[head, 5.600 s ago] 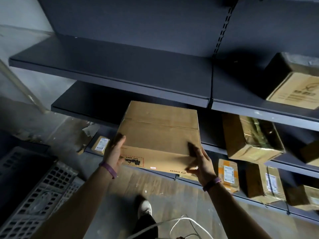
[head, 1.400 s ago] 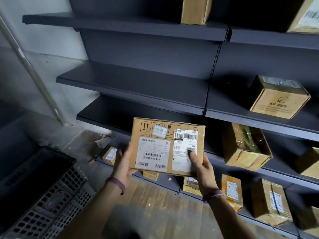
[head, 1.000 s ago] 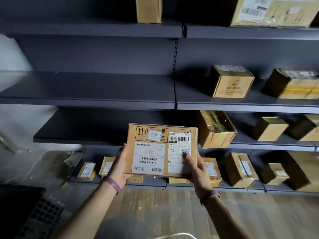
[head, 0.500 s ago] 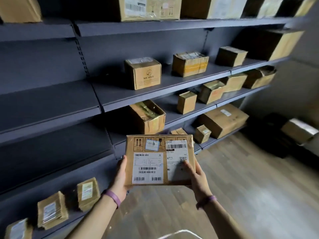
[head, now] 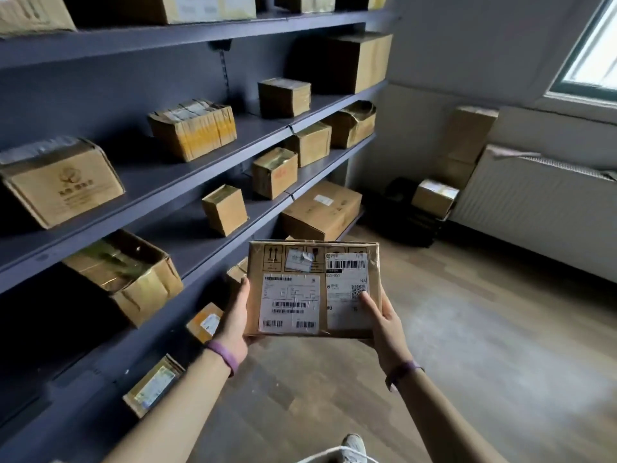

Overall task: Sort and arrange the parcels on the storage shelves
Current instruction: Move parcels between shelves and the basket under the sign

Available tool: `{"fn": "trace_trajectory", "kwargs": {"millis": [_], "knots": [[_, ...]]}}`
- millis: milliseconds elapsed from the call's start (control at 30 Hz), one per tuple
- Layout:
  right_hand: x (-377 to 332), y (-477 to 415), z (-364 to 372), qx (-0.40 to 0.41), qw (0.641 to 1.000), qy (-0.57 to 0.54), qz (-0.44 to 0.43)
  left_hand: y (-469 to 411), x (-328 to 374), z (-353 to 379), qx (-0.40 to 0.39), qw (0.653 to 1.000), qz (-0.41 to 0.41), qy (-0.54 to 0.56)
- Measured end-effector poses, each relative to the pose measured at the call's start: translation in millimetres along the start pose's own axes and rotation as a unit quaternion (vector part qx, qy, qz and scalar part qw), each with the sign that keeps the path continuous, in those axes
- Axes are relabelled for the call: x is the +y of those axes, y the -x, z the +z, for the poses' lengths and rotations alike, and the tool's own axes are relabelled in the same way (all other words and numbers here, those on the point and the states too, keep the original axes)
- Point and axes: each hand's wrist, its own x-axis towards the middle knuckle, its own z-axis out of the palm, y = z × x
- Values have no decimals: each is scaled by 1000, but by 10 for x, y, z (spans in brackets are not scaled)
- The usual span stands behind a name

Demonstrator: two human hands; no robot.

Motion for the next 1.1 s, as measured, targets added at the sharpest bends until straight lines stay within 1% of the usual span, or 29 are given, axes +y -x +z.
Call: {"fn": "trace_trajectory", "kwargs": {"millis": [67, 167, 267, 500, 767, 900, 1100], "knots": [[-80, -281, -237, 13, 1000, 1, -4, -206, 79, 369, -12, 1000, 2, -14], [-259, -760, -624, 32, 999, 1, -9, -559, 209, 963, -10, 1000, -6, -27], [-449, -1199, -988, 41, 999, -8, -18, -891, 340, 1529, -39, 999, -11, -31], [-730, -2035, -1613, 90, 996, -17, -19, -1606, 630, 2545, -60, 997, -9, -47], [-913, -3135, -2071, 142, 990, -19, -15, -2647, 978, 3527, -110, 990, -33, -79], [-1042, -3899, -2250, 170, 985, -6, -17, -3386, 1224, 4057, -108, 990, -22, -88], [-1420, -5092, -2484, 210, 977, -21, -17, -4370, 1783, 4881, -130, 987, -18, -91]]}}
